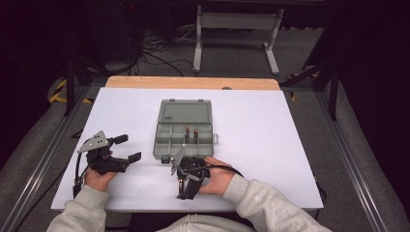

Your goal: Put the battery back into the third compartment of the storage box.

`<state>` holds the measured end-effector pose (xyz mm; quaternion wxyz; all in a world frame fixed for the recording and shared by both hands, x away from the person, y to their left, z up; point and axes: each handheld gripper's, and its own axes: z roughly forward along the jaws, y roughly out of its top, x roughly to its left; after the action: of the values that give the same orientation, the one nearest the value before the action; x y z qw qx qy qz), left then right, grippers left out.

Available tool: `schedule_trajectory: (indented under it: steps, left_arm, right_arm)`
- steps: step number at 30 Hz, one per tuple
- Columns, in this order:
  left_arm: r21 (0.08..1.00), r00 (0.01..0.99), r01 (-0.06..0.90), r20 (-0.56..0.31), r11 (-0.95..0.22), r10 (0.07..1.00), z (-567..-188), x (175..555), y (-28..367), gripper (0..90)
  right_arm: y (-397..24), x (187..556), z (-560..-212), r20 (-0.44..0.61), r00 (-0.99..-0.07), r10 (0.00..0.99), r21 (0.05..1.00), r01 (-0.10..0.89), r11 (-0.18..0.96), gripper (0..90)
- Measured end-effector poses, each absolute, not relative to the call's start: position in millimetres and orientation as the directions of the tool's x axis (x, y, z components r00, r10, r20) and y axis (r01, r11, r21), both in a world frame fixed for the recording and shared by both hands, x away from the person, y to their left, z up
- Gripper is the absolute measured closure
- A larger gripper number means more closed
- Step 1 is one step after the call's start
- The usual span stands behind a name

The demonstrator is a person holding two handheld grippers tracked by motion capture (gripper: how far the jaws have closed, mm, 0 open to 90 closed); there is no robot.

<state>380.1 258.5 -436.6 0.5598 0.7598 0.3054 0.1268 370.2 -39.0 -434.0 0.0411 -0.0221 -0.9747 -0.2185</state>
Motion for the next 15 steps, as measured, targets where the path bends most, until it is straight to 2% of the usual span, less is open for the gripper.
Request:
schedule_trajectory:
  steps: [15]
  left_arm:
    - [0.926,0.784,0.324,-0.148,-0.194,0.603,-437.0,380.7,258.6,7.1]
  right_arm:
    - [-35.2,364.8,-436.4,0.011,-1.0,0.007,0.409,0.011,0.912,35.0]
